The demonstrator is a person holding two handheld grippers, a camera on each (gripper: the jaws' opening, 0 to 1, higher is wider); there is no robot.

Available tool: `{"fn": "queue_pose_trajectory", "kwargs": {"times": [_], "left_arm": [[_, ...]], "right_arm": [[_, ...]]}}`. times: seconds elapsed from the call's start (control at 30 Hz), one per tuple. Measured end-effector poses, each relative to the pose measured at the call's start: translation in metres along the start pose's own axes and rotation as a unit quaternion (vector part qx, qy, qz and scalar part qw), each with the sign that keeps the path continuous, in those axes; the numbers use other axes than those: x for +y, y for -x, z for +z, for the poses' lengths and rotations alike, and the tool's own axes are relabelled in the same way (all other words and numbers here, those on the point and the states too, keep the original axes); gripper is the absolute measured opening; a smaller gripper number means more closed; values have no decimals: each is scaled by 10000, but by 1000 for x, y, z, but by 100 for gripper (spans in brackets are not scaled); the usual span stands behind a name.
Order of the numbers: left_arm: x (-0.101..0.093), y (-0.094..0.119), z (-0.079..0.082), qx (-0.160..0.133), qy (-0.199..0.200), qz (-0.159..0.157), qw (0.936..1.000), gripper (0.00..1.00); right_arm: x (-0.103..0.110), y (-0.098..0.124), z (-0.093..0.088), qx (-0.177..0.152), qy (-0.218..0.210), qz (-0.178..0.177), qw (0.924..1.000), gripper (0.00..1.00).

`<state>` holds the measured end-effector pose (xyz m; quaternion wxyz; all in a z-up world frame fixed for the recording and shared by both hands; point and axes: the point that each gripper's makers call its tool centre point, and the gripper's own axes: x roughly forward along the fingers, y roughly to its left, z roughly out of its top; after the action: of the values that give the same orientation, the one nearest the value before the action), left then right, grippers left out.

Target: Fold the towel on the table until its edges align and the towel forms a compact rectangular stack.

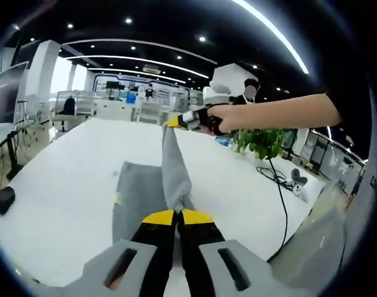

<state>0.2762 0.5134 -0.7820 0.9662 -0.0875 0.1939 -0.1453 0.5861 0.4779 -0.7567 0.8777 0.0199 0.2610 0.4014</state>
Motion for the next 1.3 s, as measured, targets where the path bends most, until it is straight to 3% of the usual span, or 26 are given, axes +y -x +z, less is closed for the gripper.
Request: {"fn": "queue_pose_trajectory", "kwargs": {"times": [0.3,0.43,0.5,0.63,0.8,1.1,1.2,1.3], "left_arm": [[23,2,-26,139,515,214,9983,2],[35,0,-40,246,845,314,9956,2],[41,-1,-44,235,955,374,9944,2],[50,-5,-62,437,1031,456,9927,2],[65,-6,-80,535,1514,679,9847,2],[80,-11,-105,622,2157,824,9710,2],[85,-11,-113,651,2275,926,9672,2],[85,-12,-112,641,2292,949,9666,2]], "right_arm": [[27,-31,-24,301,19,135,9995,0],[29,-53,-37,471,100,149,9987,0],[31,-54,-42,539,87,132,9984,0],[36,-73,-59,690,51,139,9975,0],[38,-98,-76,840,221,95,9962,0],[45,-120,-93,1018,344,96,9942,0],[47,-132,-98,1038,443,130,9935,0],[50,-138,-101,1077,581,159,9924,1]]}}
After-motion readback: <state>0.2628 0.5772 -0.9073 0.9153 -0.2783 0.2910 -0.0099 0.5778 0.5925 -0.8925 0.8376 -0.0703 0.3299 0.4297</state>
